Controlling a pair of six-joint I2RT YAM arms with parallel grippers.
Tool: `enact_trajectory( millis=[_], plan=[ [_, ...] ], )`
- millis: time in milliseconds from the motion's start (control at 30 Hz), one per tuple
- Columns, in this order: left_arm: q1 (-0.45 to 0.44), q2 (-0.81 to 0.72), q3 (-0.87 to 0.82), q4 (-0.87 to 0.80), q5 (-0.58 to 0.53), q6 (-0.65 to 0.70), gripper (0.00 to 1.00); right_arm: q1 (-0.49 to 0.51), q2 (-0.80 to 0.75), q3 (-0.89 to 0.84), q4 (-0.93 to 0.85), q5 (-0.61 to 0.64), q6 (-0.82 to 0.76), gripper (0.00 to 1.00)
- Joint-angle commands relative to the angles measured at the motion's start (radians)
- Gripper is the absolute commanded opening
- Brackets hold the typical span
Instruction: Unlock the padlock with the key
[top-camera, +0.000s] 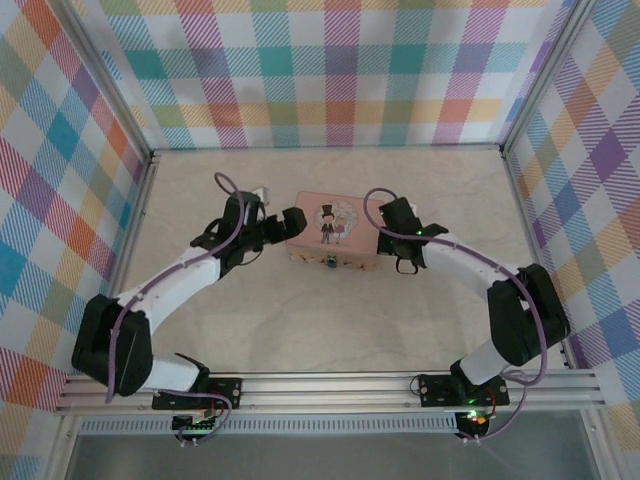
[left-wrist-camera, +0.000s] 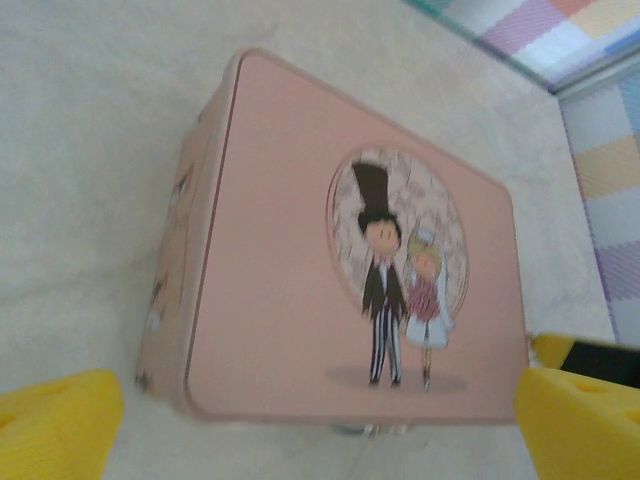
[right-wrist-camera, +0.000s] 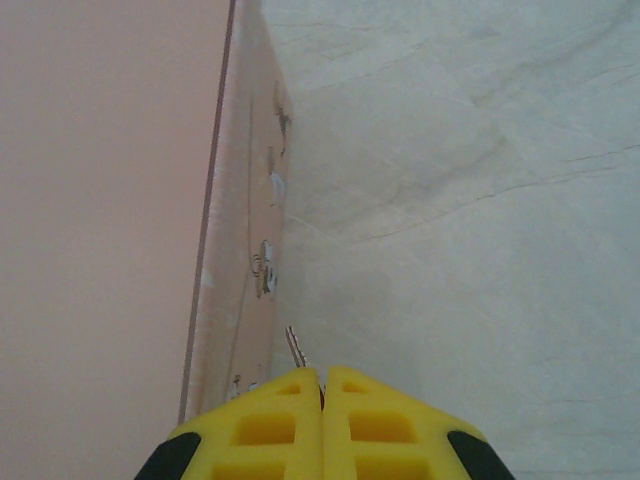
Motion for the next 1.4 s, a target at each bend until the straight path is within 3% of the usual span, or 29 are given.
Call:
enact_trajectory(
  millis=[0, 167, 300, 500, 767, 1100, 1367],
  plan=[
    [-0.037, -0.068, -0.095, 0.032, 0.071, 0.023, 1.00, -0.020, -0.051, 0.104, -0.053, 0.055, -0.051, 0.00],
    [-0.129, -0.110, -0.250, 0.217, 0.039, 0.026, 1.00, -0.036, 0.036, 0.263, -0.060, 0.039, -0.135, 0.00],
    [-0.196, -0.078, -0.381, 0.508, -0.014, 0.064, 1.00, -0.040, 0.168, 0.417, -0.079, 0.011, -0.175, 0.00],
    [-0.257, 0.089, -0.338, 0.630, 0.033, 0.186, 1.00, -0.041, 0.369, 0.657, -0.128, -0.029, -0.222, 0.00],
    [-0.303, 0.311, -0.289, 0.832, -0.018, 0.289, 1.00, -0.041, 0.576, 0.876, -0.194, -0.070, -0.248, 0.00],
    [-0.358, 0.486, -0.253, 1.013, -0.131, 0.398, 1.00, -0.040, 0.710, 0.976, -0.247, -0.111, -0.270, 0.00],
    [-0.371, 0.570, -0.202, 1.083, -0.057, 0.452, 1.00, -0.021, 0.741, 0.944, -0.251, -0.148, -0.275, 0.00]
  ],
)
